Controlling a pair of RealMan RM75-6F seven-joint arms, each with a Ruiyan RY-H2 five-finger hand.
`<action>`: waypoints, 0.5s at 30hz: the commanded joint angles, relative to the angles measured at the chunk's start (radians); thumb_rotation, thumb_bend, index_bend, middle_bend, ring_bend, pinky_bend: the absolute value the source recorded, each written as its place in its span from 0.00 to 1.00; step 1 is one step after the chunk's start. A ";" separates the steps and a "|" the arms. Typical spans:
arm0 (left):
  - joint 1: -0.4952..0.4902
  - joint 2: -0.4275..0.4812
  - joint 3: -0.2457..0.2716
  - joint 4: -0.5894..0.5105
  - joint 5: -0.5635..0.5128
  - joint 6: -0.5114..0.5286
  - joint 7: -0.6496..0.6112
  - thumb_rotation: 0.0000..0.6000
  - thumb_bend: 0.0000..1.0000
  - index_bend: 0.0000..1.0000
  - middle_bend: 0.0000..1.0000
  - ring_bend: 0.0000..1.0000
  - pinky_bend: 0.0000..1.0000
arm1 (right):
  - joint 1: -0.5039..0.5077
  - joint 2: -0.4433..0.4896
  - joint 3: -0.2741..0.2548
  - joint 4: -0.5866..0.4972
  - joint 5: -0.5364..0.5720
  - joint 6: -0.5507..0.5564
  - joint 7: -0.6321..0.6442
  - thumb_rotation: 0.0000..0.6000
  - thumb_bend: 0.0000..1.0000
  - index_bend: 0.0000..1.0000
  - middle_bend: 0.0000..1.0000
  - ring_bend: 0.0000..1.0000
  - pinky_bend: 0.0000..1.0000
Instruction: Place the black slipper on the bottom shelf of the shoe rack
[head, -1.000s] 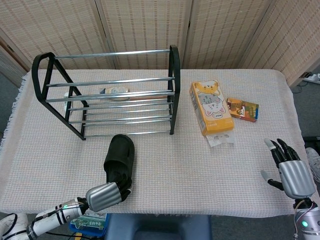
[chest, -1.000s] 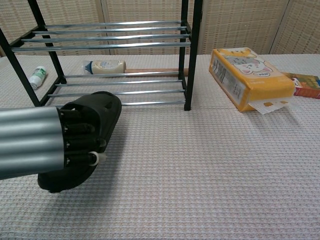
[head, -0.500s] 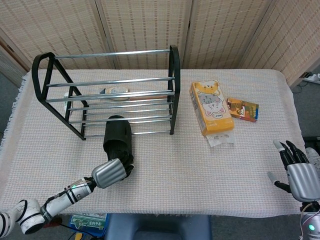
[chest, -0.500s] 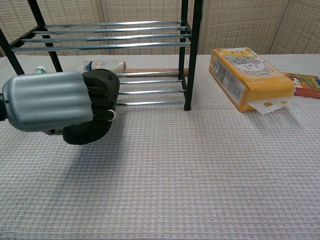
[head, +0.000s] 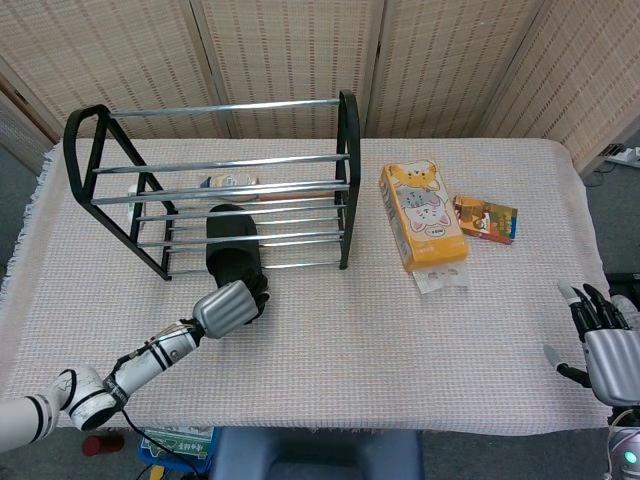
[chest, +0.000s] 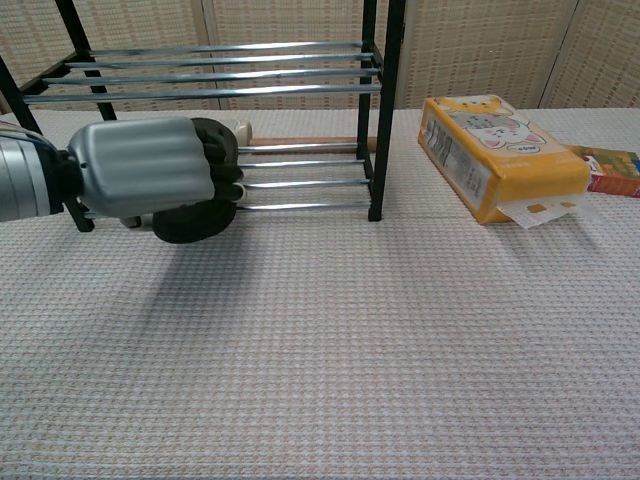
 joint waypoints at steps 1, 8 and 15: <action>-0.021 -0.031 0.003 0.058 -0.007 -0.006 -0.014 1.00 0.20 0.49 0.45 0.33 0.48 | -0.001 0.000 0.000 0.001 0.001 -0.001 0.000 1.00 0.25 0.00 0.13 0.10 0.17; -0.059 -0.088 0.036 0.183 0.032 0.008 -0.085 1.00 0.20 0.49 0.45 0.32 0.48 | -0.003 -0.002 0.001 0.001 0.008 -0.004 -0.002 1.00 0.25 0.00 0.13 0.10 0.17; -0.090 -0.123 0.066 0.282 0.074 0.034 -0.146 1.00 0.20 0.48 0.45 0.31 0.48 | -0.004 -0.002 0.002 -0.001 0.010 -0.005 -0.008 1.00 0.25 0.00 0.13 0.10 0.17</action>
